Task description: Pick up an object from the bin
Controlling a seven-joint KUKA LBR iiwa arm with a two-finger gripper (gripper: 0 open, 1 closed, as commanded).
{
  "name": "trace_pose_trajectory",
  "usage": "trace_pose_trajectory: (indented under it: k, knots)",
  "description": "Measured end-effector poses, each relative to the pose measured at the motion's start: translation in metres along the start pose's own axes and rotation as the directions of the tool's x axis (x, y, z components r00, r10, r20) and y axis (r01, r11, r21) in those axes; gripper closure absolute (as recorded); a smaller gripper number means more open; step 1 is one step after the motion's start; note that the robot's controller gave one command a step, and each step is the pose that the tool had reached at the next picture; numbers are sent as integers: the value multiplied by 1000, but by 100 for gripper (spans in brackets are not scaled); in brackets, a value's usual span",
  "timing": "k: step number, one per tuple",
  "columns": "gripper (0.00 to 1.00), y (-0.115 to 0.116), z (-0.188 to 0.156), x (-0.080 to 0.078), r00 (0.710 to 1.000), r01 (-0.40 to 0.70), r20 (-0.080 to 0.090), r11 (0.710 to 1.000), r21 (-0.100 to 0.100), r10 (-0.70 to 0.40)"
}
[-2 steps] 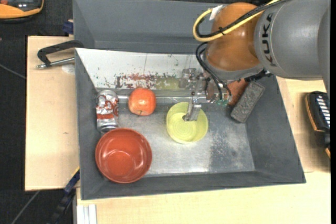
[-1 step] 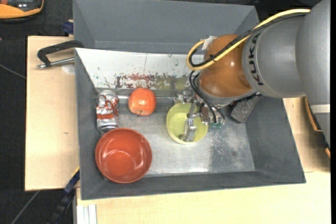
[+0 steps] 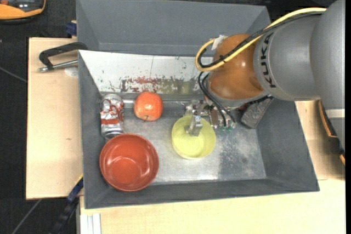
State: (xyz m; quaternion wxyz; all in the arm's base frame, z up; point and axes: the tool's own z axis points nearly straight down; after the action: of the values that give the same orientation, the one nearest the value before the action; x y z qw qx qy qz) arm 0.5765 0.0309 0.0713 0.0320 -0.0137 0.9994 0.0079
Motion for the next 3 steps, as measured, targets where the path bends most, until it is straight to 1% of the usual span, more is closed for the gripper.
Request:
trace_pose_trajectory:
  k: [1,2,3]
  knots:
    - [100,34,-166,-9,1000,7,15,1000,-3,-7]
    - [100,48,-204,-10,918,396,26,918,5,-396]
    - [100,33,-116,1,814,580,24,815,9,-580]
